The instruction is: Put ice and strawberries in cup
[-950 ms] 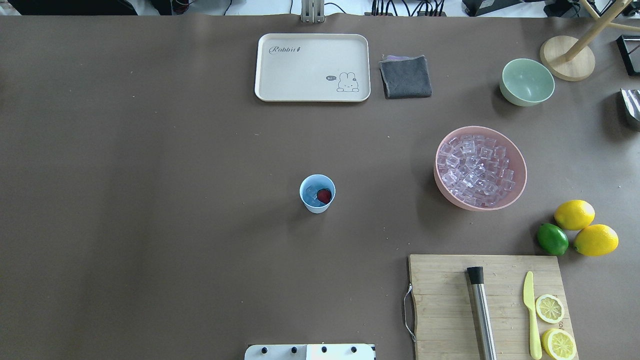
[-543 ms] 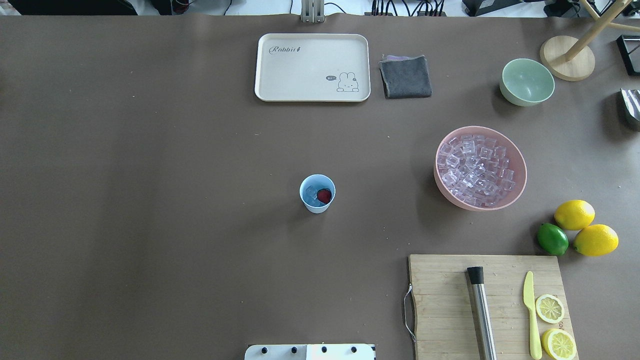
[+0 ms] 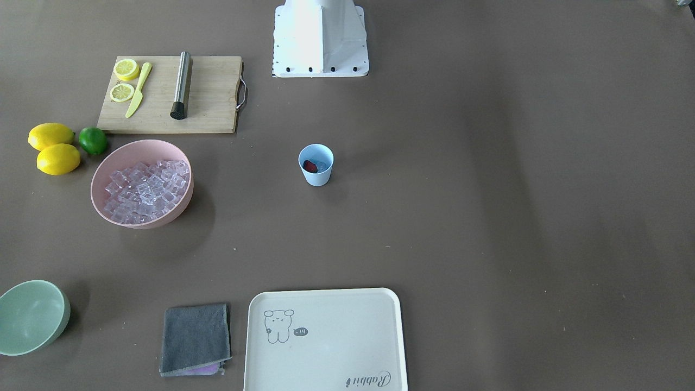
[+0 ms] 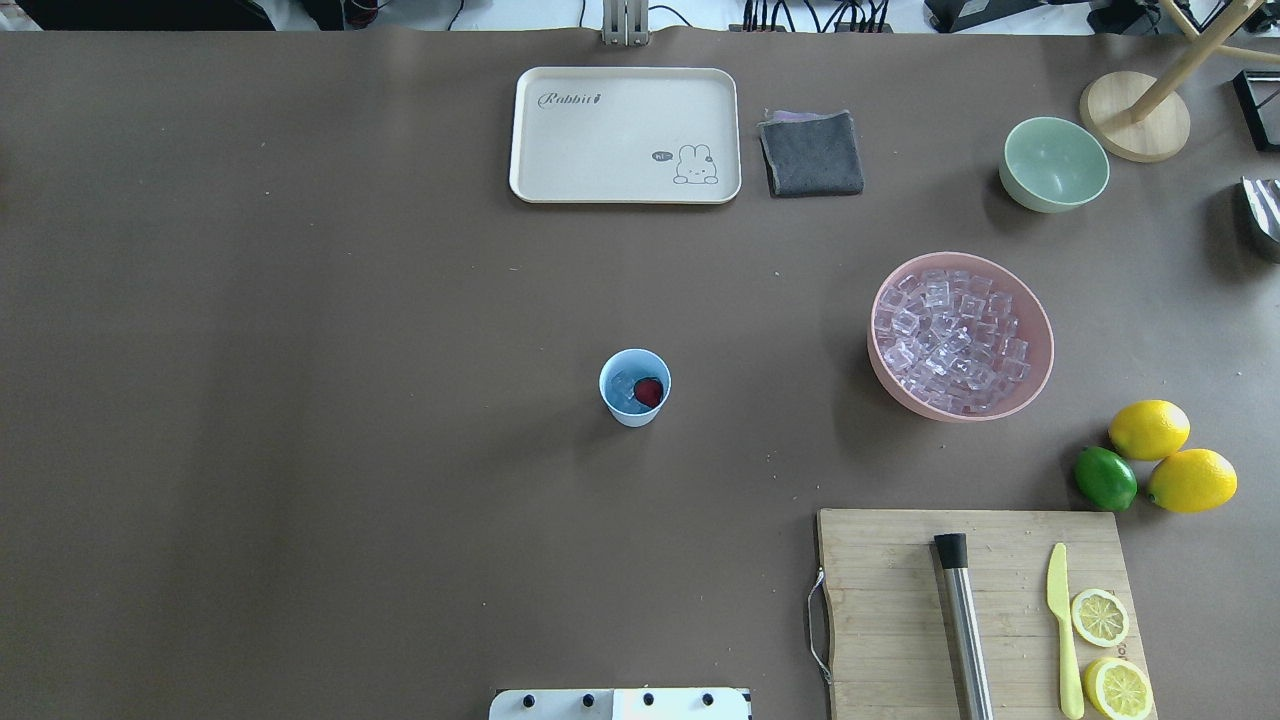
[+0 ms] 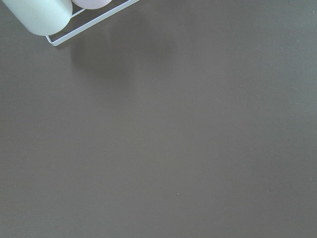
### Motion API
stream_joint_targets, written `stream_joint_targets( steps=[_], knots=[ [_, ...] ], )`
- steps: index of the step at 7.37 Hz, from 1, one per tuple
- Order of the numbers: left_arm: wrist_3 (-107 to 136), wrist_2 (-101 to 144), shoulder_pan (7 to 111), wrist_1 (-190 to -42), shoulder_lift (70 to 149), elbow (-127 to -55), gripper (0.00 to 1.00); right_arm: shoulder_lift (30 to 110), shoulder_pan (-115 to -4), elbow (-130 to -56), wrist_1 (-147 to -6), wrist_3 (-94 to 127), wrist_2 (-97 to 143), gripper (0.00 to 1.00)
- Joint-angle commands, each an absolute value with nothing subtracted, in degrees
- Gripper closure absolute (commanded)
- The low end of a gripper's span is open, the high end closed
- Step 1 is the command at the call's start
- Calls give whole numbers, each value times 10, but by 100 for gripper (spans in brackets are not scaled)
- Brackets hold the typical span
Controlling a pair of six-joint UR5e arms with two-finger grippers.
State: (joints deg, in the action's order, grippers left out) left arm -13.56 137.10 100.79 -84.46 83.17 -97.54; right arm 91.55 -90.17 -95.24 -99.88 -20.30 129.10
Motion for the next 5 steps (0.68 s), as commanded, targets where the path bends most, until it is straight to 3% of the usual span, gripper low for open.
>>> stream_joint_targets(
  steps=[1, 5],
  knots=[
    [-134, 1370, 1006, -845, 830, -977, 2, 931, -902, -944, -963, -202, 1288, 0],
    [-137, 1304, 1006, -845, 819, -1009, 2, 941, -902, -949, -960, -197, 1293, 0]
  ],
)
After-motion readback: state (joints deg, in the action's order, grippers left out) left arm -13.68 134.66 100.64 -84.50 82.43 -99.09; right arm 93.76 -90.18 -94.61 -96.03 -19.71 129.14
